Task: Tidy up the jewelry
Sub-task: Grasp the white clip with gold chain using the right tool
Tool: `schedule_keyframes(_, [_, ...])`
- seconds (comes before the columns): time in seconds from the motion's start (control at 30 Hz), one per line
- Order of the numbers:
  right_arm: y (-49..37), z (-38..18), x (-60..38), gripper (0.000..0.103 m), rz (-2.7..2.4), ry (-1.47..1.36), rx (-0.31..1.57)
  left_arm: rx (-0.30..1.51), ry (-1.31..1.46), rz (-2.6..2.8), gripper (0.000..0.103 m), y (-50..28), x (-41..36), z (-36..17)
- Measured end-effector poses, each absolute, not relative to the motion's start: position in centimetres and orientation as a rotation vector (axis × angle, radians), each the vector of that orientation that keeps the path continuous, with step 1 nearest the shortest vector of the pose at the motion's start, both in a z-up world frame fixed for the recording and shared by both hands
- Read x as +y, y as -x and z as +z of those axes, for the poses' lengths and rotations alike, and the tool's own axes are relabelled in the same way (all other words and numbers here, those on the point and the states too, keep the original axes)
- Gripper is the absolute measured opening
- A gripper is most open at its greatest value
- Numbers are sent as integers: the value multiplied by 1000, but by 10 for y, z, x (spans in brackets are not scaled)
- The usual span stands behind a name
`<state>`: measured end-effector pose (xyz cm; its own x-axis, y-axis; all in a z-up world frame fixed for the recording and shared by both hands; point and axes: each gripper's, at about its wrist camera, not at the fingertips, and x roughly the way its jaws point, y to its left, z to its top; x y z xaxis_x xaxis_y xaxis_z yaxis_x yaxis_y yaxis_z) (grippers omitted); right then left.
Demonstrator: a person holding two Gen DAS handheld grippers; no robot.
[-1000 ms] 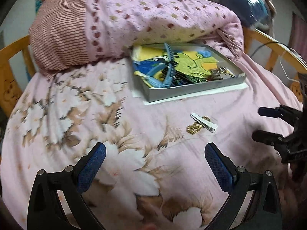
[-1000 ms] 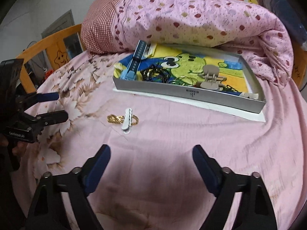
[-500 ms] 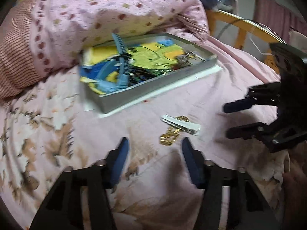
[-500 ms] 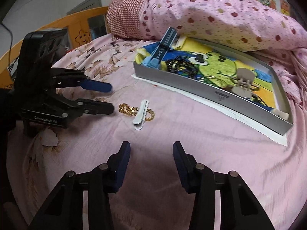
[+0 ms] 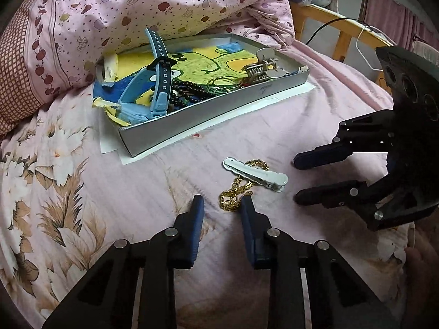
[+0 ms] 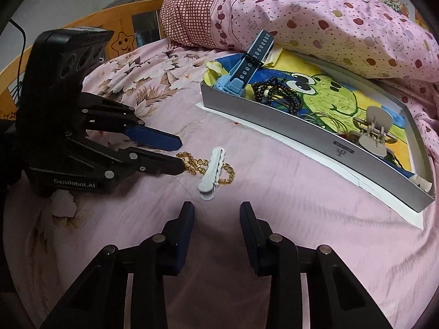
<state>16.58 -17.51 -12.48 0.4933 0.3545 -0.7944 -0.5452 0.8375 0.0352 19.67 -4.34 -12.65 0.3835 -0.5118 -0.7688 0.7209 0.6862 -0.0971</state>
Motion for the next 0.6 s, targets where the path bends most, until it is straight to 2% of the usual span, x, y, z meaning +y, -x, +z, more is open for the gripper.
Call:
schedule_keyframes(0.27, [-171,-127,-170,33,530,221,903,899,-223,-763,12,-203,-42,-129])
schedule_keyframes(0.47, [-175,-126,-165,33,523,213,892,912,-187,-754,10,-206,-40,-126])
schedule_keyframes(0.6, [-178,-125,-164,33,519,206,887,921,-166,-737,4,-208,-40,-127])
